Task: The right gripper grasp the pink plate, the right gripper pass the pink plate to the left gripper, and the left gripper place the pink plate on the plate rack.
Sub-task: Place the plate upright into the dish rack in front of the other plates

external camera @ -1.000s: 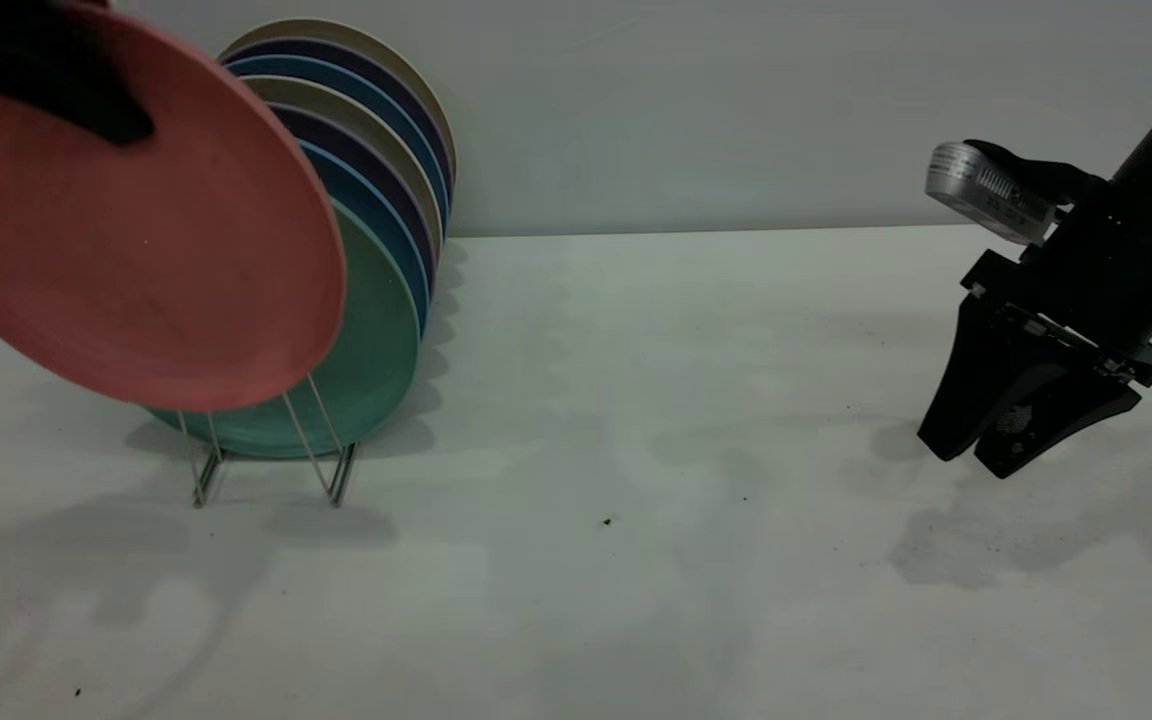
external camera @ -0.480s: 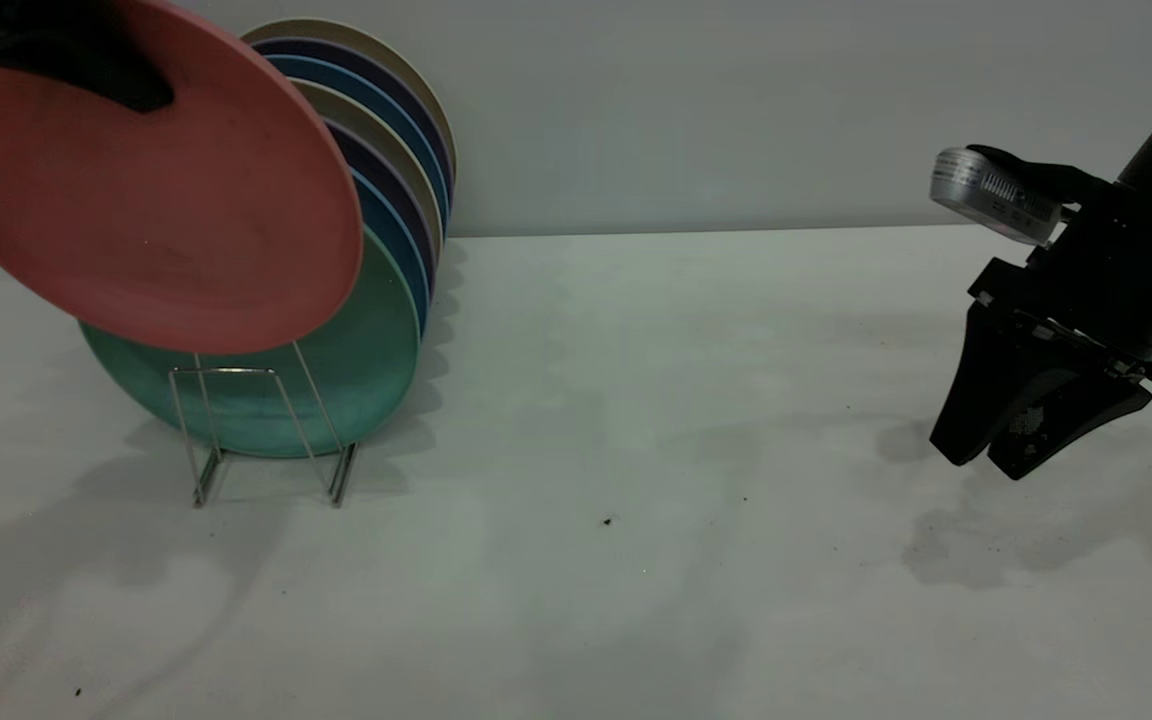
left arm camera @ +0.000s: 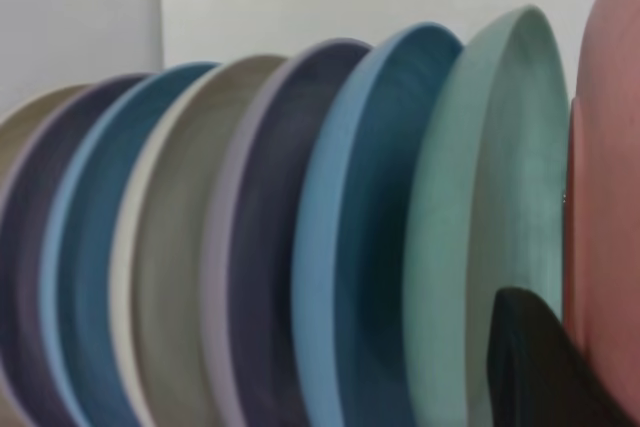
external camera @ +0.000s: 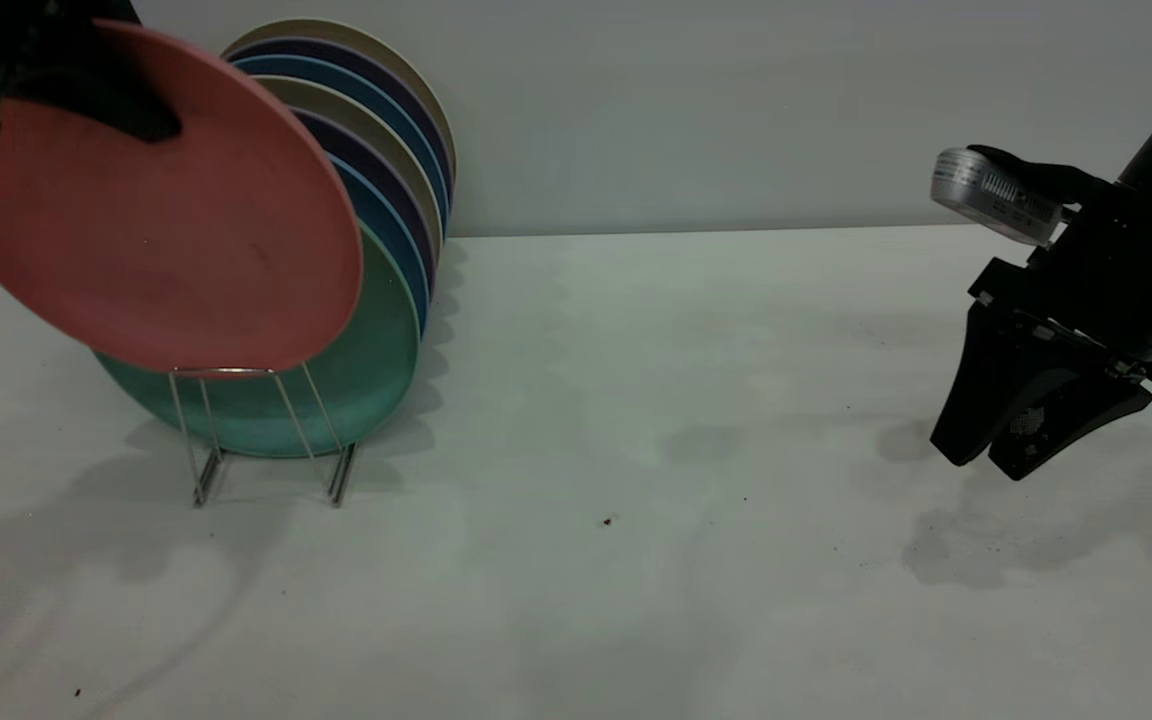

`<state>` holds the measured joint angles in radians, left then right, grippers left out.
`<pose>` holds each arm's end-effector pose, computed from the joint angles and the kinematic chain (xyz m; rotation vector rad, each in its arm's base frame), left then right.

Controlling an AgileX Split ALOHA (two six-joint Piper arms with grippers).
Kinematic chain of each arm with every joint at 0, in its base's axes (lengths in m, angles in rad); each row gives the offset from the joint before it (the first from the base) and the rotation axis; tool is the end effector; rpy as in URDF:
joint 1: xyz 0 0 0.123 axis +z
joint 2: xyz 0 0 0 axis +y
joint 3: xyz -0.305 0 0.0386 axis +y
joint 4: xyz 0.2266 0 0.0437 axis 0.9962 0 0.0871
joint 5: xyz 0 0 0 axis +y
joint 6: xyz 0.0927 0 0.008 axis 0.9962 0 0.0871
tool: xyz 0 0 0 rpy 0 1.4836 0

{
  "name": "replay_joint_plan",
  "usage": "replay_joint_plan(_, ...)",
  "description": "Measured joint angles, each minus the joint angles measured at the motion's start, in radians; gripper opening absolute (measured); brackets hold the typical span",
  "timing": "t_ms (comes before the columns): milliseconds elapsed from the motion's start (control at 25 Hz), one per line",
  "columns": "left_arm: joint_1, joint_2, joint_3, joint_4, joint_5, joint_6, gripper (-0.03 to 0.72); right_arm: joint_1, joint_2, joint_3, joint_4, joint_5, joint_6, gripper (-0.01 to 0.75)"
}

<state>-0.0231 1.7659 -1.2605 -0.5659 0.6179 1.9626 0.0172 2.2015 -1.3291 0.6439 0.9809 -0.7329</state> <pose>0.3664 -0.0374 0.2708 1.7835 1.7175 0.2285 0.3821 0.0530 0.1208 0.4992 -2.9890 -0.8208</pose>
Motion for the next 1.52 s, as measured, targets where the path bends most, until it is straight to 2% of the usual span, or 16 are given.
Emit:
replay_joint_plan(880, 0.0, 0.115, 0.0, 0.004, -0.039, -0.069, 0.14, 0.0, 0.0, 0.0, 0.0, -0.003, 0.001, 0.494)
replay_joint_plan(1000, 0.0, 0.115, 0.0, 0.004, -0.035, -0.073, 0.201, 0.0, 0.0, 0.0, 0.0, -0.003, 0.001, 0.494)
replay_joint_plan(1280, 0.0, 0.115, 0.0, 0.009, -0.026, -0.09, 0.452, 0.0, 0.0, 0.0, 0.0, -0.004, 0.001, 0.494)
replay_joint_plan(1360, 0.0, 0.115, 0.0, 0.023, -0.021, -0.105, 0.483, 0.0, 0.0, 0.0, 0.0, -0.004, 0.001, 0.494)
replay_joint_plan(1520, 0.0, 0.115, 0.0, 0.077, 0.0, -0.156, 0.496, 0.0, 0.0, 0.0, 0.0, -0.006, 0.001, 0.494)
